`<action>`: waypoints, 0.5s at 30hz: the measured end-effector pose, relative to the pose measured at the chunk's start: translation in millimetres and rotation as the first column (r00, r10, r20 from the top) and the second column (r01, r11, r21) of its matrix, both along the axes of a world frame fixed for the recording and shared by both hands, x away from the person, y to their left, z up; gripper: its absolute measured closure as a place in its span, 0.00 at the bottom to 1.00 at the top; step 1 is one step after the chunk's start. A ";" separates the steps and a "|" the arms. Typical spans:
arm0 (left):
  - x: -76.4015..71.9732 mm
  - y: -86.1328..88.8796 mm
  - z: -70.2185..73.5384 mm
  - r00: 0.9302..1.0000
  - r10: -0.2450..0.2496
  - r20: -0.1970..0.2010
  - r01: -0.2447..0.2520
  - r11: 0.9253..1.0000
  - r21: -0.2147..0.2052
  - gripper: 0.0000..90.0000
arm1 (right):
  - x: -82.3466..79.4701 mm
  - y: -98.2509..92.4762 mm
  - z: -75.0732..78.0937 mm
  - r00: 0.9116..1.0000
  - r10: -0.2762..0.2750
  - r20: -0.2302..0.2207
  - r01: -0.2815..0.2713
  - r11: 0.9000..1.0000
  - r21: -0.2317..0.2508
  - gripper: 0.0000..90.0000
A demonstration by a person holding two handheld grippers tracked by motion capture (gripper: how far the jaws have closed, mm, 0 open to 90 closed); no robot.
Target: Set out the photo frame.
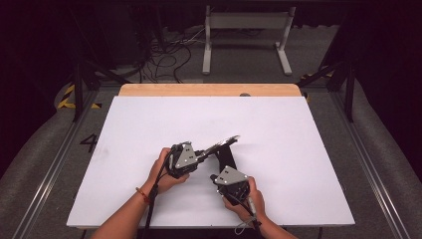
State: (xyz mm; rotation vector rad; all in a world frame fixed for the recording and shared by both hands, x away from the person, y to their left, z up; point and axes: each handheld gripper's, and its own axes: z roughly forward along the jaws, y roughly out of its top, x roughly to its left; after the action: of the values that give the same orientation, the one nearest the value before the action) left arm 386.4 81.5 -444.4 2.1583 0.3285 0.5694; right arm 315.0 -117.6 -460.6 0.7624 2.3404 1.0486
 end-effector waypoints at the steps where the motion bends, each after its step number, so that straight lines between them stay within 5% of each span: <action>1: 0.0 0.1 0.2 1.000 -0.003 0.000 0.003 1.000 0.001 0.88 | -0.1 -1.2 -0.1 1.000 0.006 0.003 -0.006 1.000 -0.005 1.00; 15: -2.0 -5.0 -0.3 1.000 -0.018 0.003 0.018 1.000 0.005 0.87 | 6.2 -21.0 1.7 0.999 -0.024 -0.028 0.025 1.000 0.017 1.00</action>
State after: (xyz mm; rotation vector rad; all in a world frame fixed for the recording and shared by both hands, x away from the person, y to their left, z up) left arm 384.5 76.5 -444.8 2.1625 0.3056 0.5641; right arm 321.2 -138.5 -458.9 0.8150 2.3419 1.0560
